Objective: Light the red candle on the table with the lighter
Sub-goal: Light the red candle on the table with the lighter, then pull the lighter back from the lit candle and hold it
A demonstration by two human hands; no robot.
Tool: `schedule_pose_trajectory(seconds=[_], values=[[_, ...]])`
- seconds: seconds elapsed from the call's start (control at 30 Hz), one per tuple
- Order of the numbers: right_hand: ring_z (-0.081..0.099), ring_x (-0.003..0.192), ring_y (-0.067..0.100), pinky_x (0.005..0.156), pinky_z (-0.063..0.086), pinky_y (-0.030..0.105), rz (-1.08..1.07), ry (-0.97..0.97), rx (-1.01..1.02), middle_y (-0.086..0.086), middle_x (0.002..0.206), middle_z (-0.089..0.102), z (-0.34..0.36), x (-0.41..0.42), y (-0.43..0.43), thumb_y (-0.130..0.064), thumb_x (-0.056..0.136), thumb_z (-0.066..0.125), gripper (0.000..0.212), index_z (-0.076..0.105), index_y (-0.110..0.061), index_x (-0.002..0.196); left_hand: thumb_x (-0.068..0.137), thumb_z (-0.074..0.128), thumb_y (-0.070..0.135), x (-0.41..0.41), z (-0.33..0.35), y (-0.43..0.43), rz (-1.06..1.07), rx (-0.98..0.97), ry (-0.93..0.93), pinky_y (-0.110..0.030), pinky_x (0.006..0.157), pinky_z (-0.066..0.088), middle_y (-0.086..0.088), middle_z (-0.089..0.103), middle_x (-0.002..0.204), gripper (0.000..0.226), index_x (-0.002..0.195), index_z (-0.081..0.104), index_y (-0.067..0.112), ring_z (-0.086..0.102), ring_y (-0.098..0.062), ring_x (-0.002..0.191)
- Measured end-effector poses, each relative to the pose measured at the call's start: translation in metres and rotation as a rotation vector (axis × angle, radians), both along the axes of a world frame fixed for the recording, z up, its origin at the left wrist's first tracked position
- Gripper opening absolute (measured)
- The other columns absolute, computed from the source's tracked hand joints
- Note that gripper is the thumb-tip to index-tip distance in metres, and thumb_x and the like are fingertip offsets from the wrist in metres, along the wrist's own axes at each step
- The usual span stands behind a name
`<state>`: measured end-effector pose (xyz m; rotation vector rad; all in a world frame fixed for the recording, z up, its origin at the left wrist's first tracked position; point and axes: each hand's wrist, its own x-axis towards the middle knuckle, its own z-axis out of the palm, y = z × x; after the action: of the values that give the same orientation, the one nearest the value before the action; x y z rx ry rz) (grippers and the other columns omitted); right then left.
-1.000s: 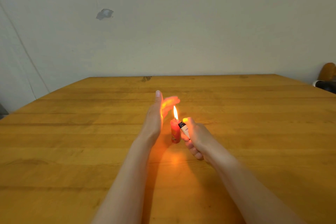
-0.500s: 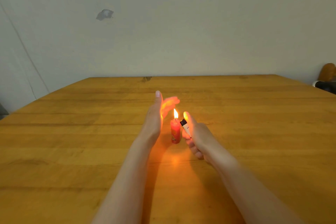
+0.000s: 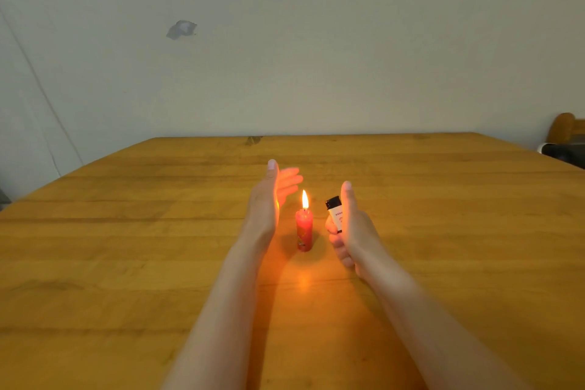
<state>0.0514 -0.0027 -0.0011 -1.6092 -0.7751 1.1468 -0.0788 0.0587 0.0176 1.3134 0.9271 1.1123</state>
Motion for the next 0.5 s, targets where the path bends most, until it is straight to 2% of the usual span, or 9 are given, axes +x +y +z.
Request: schedule_pose_trajectory(seconds=[0.1, 0.2, 0.37, 0.5], values=[[0.025, 0.026, 0.011, 0.033, 0.019, 0.014, -0.039, 0.053, 0.031, -0.007, 0.034, 0.036, 0.004, 0.004, 0.001, -0.078, 0.085, 0.023, 0.071, 0.042, -0.017, 0.054, 0.098, 0.035, 0.046, 0.0, 0.006, -0.004, 0.088, 0.045, 0.043, -0.029, 0.091, 0.043, -0.004, 0.069, 0.116, 0.046, 0.119, 0.063, 0.016, 0.063, -0.014, 0.107], [0.025, 0.025, 0.008, 0.031, 0.018, 0.015, -0.065, 0.129, 0.071, -0.009, 0.032, 0.036, 0.01, 0.006, -0.001, -0.072, 0.089, 0.029, 0.063, 0.047, -0.017, 0.064, 0.096, 0.046, 0.03, -0.002, 0.021, -0.009, 0.194, 0.122, 0.059, -0.031, 0.09, 0.045, -0.004, 0.07, 0.111, 0.025, 0.11, 0.064, 0.02, 0.064, -0.019, 0.105], [0.028, 0.025, 0.005, 0.028, 0.019, 0.014, -0.084, 0.218, 0.123, -0.009, 0.034, 0.038, 0.015, 0.01, -0.004, -0.062, 0.093, 0.039, 0.046, 0.046, -0.019, 0.078, 0.093, 0.05, 0.018, -0.002, 0.04, -0.023, 0.283, 0.258, 0.044, -0.024, 0.085, 0.046, -0.005, 0.071, 0.106, 0.019, 0.104, 0.066, 0.016, 0.065, -0.019, 0.102], [0.032, 0.031, 0.007, 0.034, 0.024, 0.016, -0.084, 0.183, 0.222, -0.001, 0.051, 0.042, 0.026, 0.015, -0.011, -0.05, 0.097, 0.041, 0.038, 0.044, -0.017, 0.08, 0.092, 0.051, 0.014, -0.001, 0.052, -0.036, 0.314, 0.382, 0.102, -0.02, 0.085, 0.046, -0.004, 0.071, 0.104, 0.017, 0.099, 0.066, 0.018, 0.064, -0.016, 0.099]])
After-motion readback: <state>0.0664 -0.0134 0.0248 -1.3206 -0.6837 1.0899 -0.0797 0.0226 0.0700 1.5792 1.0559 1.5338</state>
